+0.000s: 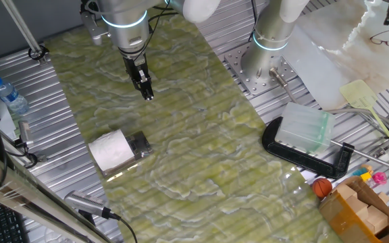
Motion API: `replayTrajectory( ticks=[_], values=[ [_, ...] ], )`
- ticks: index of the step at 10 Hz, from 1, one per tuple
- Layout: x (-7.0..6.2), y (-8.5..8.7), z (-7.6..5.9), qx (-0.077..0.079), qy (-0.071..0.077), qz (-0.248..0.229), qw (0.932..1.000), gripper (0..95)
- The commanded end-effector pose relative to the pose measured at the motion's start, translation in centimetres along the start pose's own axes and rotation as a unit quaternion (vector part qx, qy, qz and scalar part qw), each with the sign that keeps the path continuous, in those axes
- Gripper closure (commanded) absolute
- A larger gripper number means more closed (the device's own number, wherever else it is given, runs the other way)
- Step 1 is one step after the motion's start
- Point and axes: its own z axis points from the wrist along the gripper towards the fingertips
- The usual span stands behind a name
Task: Take the roll of paper down from the shelf
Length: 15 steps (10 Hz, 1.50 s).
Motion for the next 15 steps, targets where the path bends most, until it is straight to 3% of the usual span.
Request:
replayTrajectory(
  ticks=[1, 15],
  values=[
    [0.03, 0.00, 0.00, -0.010, -0.068, 0.017, 0.9975, 95.0],
    [0.03, 0.01, -0.03, -0.006, -0.069, 0.013, 0.9975, 95.0]
  ],
)
